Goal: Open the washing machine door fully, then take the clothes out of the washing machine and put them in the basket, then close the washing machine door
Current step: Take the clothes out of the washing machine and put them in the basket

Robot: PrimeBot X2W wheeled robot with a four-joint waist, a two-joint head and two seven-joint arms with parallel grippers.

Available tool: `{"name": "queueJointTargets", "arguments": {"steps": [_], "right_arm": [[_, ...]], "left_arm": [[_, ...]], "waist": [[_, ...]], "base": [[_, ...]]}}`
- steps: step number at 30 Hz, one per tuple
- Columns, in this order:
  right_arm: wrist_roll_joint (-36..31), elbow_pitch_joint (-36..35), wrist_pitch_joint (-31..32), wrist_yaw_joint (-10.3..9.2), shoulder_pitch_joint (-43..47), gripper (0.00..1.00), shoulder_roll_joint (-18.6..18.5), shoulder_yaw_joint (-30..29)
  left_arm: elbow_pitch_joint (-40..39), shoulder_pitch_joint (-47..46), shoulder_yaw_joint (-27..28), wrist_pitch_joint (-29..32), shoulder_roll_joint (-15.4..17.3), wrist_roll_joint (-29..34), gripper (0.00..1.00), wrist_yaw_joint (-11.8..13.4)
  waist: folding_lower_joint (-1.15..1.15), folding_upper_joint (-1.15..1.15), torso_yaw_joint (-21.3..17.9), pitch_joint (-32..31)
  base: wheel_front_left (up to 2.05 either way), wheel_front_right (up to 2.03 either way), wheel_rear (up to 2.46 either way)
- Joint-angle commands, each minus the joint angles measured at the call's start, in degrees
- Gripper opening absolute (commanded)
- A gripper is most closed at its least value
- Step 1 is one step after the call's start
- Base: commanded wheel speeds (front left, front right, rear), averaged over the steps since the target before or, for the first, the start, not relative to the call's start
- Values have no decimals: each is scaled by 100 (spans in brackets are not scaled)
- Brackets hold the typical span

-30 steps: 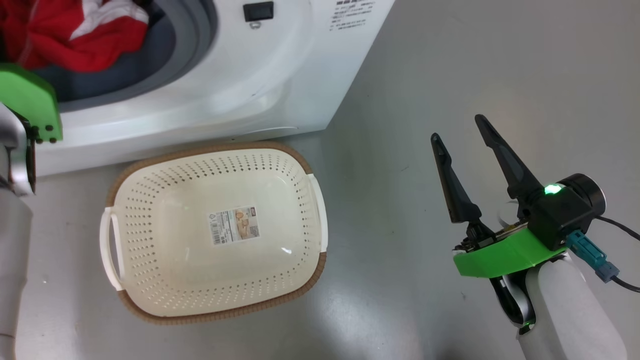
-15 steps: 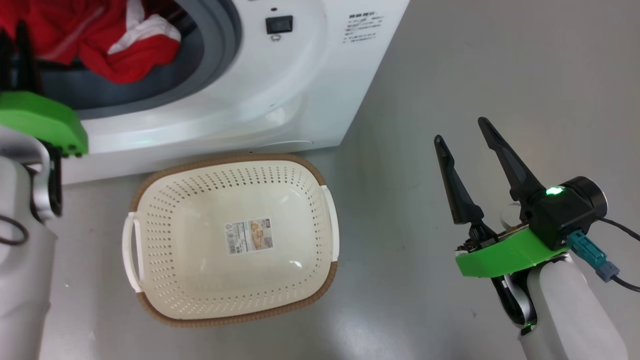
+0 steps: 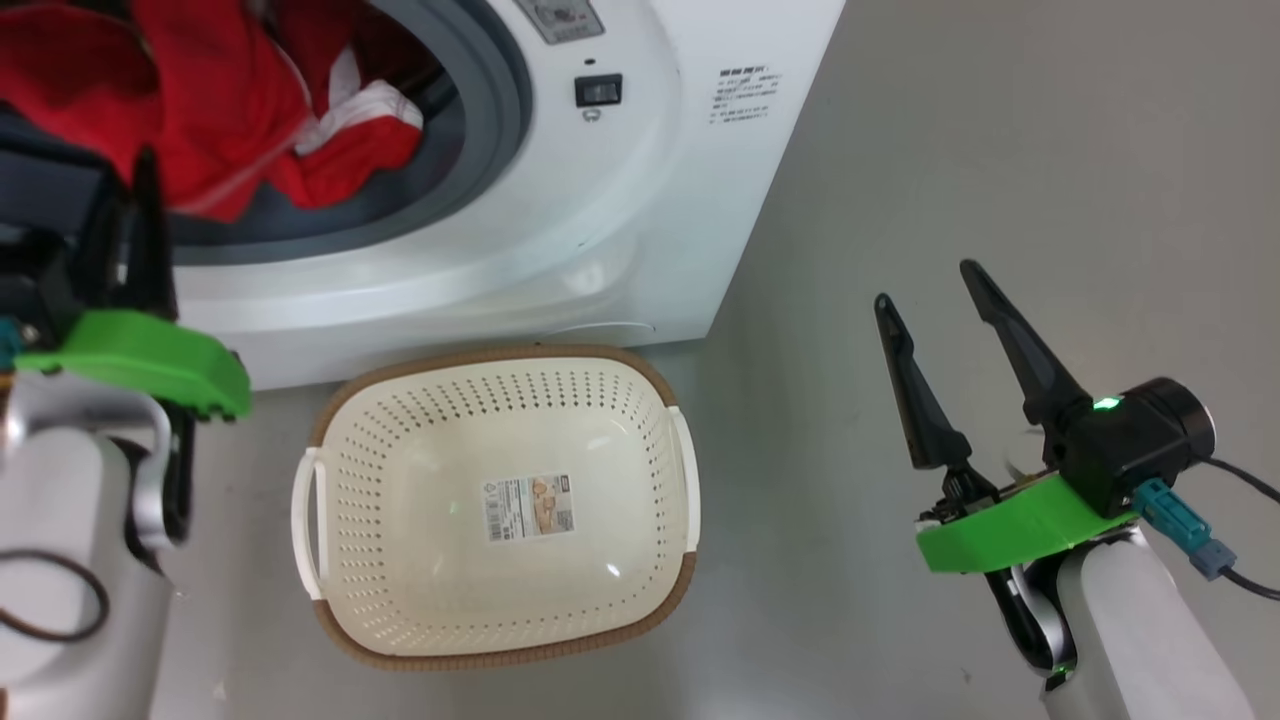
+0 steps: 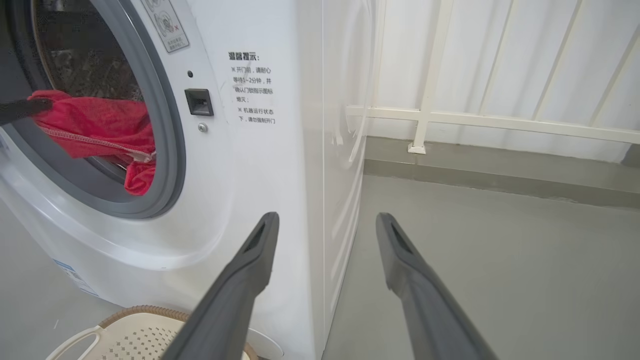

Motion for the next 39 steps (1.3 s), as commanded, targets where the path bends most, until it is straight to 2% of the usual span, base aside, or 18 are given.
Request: {"name": "queueJointTargets", "arguments": {"steps": [1, 8, 19, 25, 32, 39], "right_arm": [[-28, -107, -36, 26, 133, 100, 22, 100], [4, -98, -36, 26, 220, 100, 23, 20], [33, -136, -36, 26, 309, 100, 23, -62], [43, -141, -36, 26, 391, 100, 23, -107], [80, -186, -36, 26, 386, 100, 23, -55], [89, -198, -36, 26, 320, 100, 23, -15]], "left_arm": [[-329, 180, 175, 37, 188, -63, 0, -9], [-1170, 826, 171, 229, 19, -266, 0, 106], [-2562, 1724, 97, 604, -64, -379, 0, 348], [-3070, 2280, -14, 857, -197, -569, 0, 403], [-2963, 2690, -195, 1026, -396, -824, 0, 354], [-2003, 2580, -373, 1067, -613, -1143, 0, 70]], "waist": [[0, 0, 37, -105], [0, 0, 87, -272], [0, 0, 76, -424], [0, 0, 67, -506], [0, 0, 10, -421], [0, 0, -48, -166]], "base": [[0, 0, 0], [0, 0, 0], [0, 0, 0], [0, 0, 0], [0, 0, 0], [0, 0, 0]]}}
